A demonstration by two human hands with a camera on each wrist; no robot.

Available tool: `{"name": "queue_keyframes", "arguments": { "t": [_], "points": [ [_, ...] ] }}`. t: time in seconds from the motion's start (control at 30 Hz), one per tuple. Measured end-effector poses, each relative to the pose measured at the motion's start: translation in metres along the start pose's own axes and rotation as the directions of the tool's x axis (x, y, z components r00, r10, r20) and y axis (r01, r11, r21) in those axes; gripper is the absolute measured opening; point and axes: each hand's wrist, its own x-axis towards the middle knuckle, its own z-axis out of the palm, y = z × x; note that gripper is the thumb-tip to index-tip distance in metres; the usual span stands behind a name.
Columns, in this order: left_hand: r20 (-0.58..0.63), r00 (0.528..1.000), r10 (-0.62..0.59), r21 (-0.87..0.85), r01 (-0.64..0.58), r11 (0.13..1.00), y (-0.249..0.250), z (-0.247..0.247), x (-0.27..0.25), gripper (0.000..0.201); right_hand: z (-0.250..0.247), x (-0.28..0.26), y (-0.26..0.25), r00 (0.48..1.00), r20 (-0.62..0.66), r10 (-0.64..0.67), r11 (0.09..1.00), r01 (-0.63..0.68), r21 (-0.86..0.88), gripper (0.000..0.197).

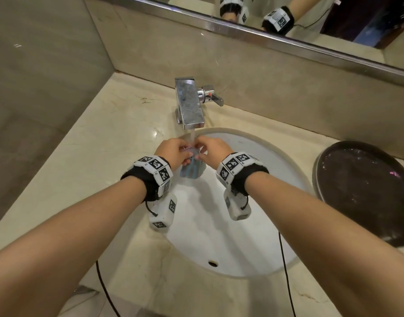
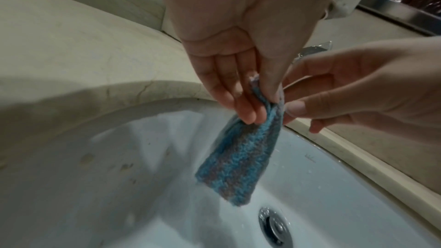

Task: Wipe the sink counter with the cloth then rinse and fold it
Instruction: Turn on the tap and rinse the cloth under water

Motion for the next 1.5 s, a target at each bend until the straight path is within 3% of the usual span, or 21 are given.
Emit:
{"name": "queue_keyframes", "arguments": {
  "t": [0.2, 0.33, 0.47, 0.6, 0.83, 1.0, 1.13, 1.23, 1.37, 1.5],
  "points": [
    [0.072, 0.997, -0.018, -0.124, 0.027, 0.992, -0.007, 0.003, -0.001, 0.019, 0.007, 0.011, 0.010, 0.998, -0.003, 0.070, 0.996, -0.069, 0.061, 0.016],
    [0.070, 0.997, -0.016, -0.038, 0.018, 0.999, -0.007, 0.001, -0.001, 0.021, 0.005, 0.013, 0.012, 0.996, 0.025, 0.086, 0.996, -0.086, 0.022, 0.027],
    [0.001, 0.999, 0.037, -0.004, -0.037, 0.999, 0.001, 0.000, -0.003, 0.041, 0.003, 0.017, 0.013, 0.998, -0.020, 0.062, 0.998, -0.062, 0.020, 0.042],
    [0.034, 0.999, 0.025, -0.081, -0.022, 0.996, -0.001, 0.000, -0.001, 0.024, -0.001, 0.020, 0.013, 0.999, -0.036, 0.026, 1.000, -0.026, 0.003, 0.042],
    [0.049, 0.999, -0.008, 0.140, 0.001, 0.990, -0.003, -0.005, 0.005, 0.015, 0.003, 0.020, 0.011, 0.999, 0.029, 0.044, 0.999, -0.044, 0.003, 0.032],
    [-0.040, 0.997, -0.062, 0.287, 0.071, 0.955, -0.004, -0.005, 0.007, 0.046, 0.003, 0.020, 0.012, 0.999, 0.013, 0.030, 0.999, -0.030, 0.012, 0.037],
    [0.037, 0.992, -0.124, 0.339, 0.104, 0.935, -0.004, -0.009, 0.004, 0.051, -0.004, 0.020, 0.011, 0.997, -0.081, -0.007, 0.997, 0.013, 0.074, 0.036],
    [0.030, 0.998, -0.064, 0.329, 0.051, 0.943, -0.002, -0.011, 0.003, 0.032, -0.007, 0.020, 0.007, 0.993, -0.118, -0.017, 0.992, 0.032, 0.121, 0.031],
    [0.061, 0.993, 0.106, 0.183, -0.115, 0.976, 0.005, -0.004, 0.002, 0.031, -0.005, 0.022, 0.000, 0.995, -0.097, -0.004, 0.995, 0.013, 0.098, 0.011],
    [-0.022, 0.996, 0.088, 0.134, -0.085, 0.987, 0.010, -0.003, 0.003, 0.025, -0.009, 0.021, -0.004, 0.991, -0.128, 0.026, 0.989, -0.007, 0.145, 0.018]
  ]
}}
